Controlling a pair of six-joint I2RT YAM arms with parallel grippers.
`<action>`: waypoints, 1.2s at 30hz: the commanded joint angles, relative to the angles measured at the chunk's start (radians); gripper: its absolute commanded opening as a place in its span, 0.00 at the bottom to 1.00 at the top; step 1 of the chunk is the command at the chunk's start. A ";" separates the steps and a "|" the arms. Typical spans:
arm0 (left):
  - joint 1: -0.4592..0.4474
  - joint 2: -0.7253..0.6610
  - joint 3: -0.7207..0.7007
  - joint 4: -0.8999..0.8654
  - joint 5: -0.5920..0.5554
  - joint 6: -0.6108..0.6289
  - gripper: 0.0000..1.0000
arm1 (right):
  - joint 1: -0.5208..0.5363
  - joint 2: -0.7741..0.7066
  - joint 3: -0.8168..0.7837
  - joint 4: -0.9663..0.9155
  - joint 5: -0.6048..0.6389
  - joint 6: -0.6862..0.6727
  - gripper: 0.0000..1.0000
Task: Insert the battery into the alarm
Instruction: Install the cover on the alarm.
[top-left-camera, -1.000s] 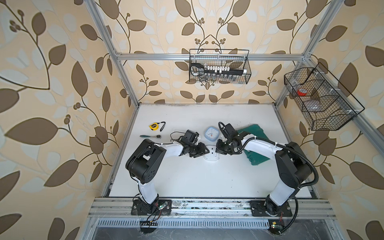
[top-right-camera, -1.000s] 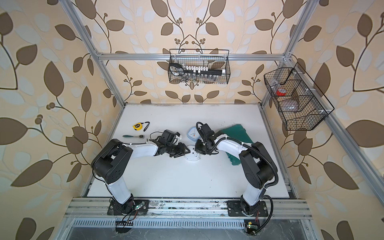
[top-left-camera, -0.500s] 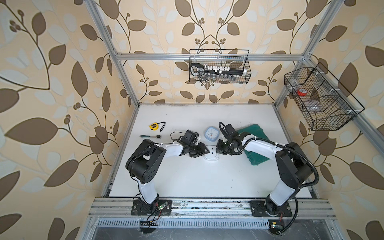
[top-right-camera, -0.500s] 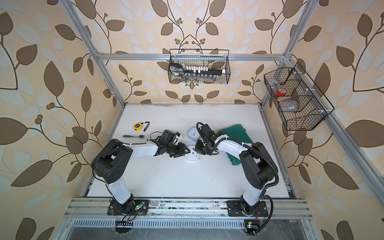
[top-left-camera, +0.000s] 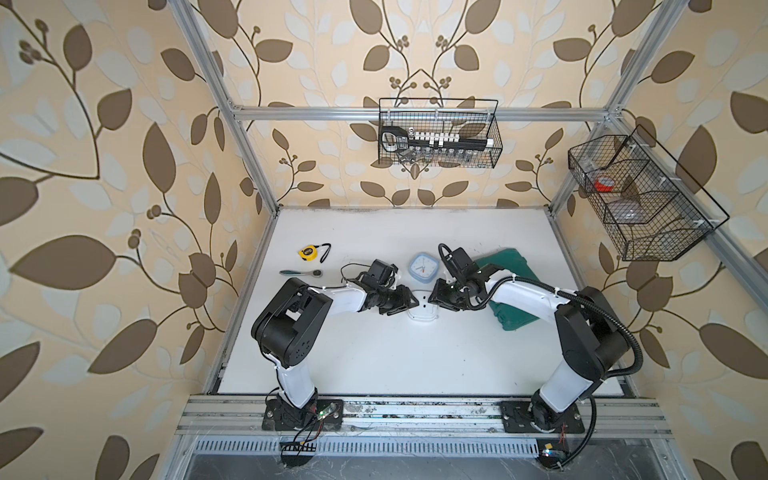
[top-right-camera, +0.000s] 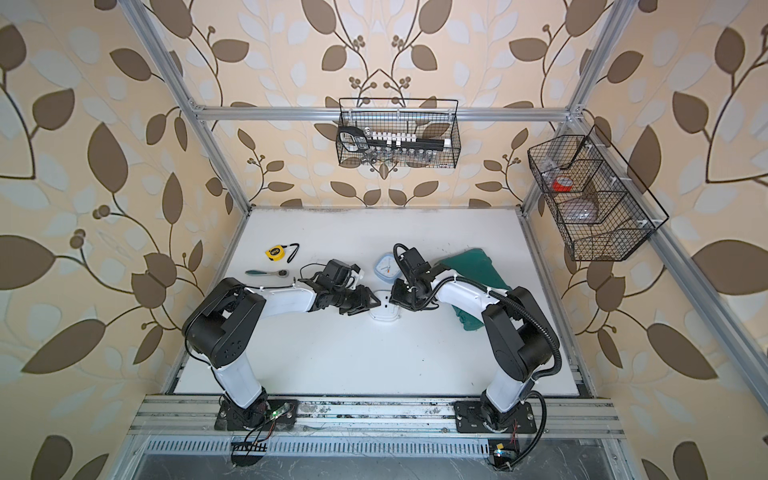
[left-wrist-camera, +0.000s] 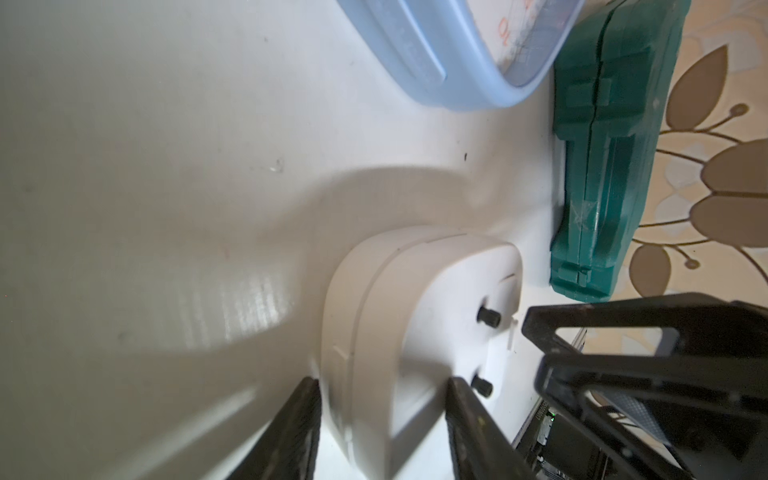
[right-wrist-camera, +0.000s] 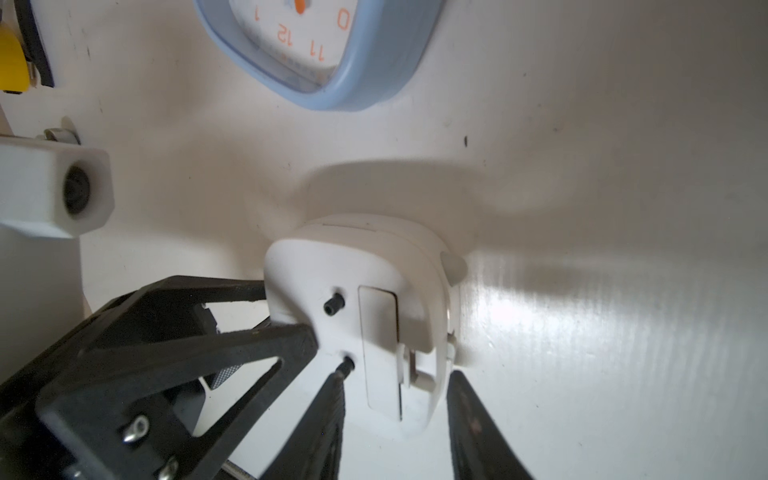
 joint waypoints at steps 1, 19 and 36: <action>0.003 0.049 -0.011 -0.104 -0.051 0.023 0.50 | -0.006 -0.002 -0.022 -0.003 0.000 -0.012 0.42; 0.004 0.051 -0.011 -0.106 -0.051 0.024 0.50 | -0.007 0.049 -0.017 -0.006 0.003 -0.009 0.28; 0.003 0.048 -0.012 -0.106 -0.053 0.025 0.50 | -0.007 0.070 -0.030 -0.004 0.010 -0.004 0.26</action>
